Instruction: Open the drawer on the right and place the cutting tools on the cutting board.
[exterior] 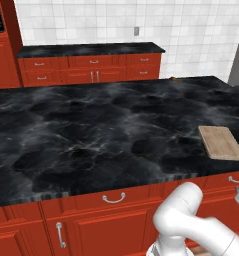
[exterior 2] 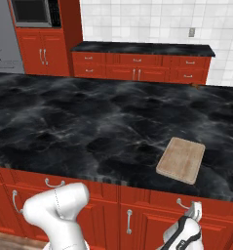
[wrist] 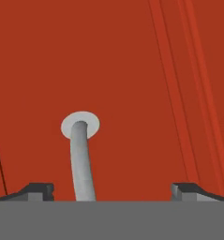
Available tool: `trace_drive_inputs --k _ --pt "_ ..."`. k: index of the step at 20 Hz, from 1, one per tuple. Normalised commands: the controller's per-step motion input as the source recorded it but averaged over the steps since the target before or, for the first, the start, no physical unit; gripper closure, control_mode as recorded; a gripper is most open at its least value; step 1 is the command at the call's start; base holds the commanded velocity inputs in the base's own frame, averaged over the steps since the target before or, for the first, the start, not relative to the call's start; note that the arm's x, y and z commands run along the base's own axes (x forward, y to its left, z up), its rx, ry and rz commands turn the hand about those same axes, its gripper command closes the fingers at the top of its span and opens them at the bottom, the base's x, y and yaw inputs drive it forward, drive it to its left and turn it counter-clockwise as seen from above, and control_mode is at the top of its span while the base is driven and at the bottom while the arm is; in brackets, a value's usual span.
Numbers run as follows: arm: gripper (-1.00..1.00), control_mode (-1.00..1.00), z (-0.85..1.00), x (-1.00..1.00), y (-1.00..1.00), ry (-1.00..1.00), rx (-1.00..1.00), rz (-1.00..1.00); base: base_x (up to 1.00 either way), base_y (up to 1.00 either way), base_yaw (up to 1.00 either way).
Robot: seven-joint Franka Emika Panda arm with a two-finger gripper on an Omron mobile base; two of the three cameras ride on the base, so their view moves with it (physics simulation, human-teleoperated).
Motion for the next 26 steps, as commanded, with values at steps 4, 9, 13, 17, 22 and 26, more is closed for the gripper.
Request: trace_drive_inputs --k 4,9,13,17,22,26 --pt "-1.0 -1.0 -0.14 0.09 -0.11 0.0 0.0 0.0 0.0 0.0 0.0" --pt "-1.0 -1.0 0.0 0.0 0.0 0.0 0.0 0.0 0.0 0.0 0.0" --pt "1.0 -1.0 0.0 0.0 0.0 0.0 0.0 0.0 0.0 0.0 0.0" --pt "1.0 -1.0 0.0 0.0 0.0 0.0 0.0 0.0 0.0 0.0 0.0" --pt "1.0 -1.0 0.0 0.0 0.0 0.0 0.0 0.0 0.0 0.0 0.0" --pt "1.0 -1.0 0.0 -0.09 0.0 0.0 0.0 0.0 0.0 0.0 0.0"
